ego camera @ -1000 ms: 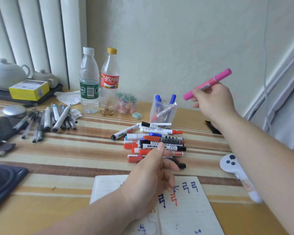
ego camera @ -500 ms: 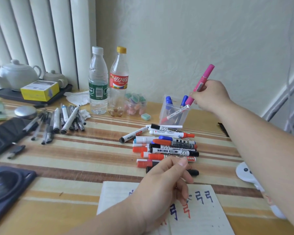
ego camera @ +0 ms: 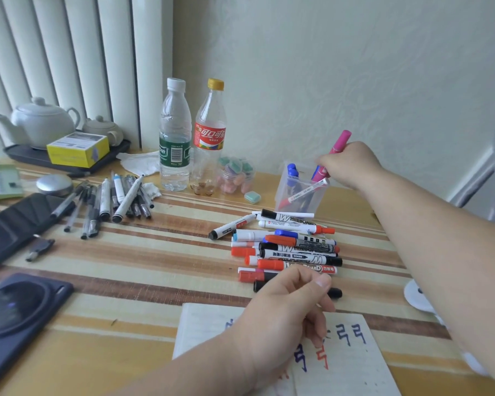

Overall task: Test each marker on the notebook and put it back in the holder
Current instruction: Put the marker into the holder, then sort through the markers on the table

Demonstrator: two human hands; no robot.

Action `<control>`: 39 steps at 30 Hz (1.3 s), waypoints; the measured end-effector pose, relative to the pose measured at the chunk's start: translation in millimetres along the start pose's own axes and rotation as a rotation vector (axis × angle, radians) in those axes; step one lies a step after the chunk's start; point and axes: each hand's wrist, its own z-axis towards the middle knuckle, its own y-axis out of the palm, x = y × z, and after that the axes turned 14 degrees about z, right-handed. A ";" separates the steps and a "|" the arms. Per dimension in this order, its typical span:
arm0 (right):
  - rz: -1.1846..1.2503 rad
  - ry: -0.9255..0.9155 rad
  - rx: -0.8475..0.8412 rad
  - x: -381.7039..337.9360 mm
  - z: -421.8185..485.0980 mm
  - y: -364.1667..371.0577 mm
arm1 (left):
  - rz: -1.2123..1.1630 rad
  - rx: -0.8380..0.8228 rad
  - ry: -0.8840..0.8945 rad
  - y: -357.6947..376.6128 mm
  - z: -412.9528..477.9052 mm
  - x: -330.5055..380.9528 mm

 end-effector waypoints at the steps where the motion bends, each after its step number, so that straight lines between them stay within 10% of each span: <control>1: 0.052 0.013 0.011 -0.2 0.0 0.1 | 0.001 0.000 -0.002 -0.3 0.0 0.0; 33: 0.160 -0.379 0.190 34.5 -53.7 -12.9 | -0.017 0.061 0.022 -2.8 3.4 -5.2; 39: 0.041 -0.199 -0.121 68.6 -137.9 -27.6 | 0.015 0.356 0.120 -11.7 8.0 -1.6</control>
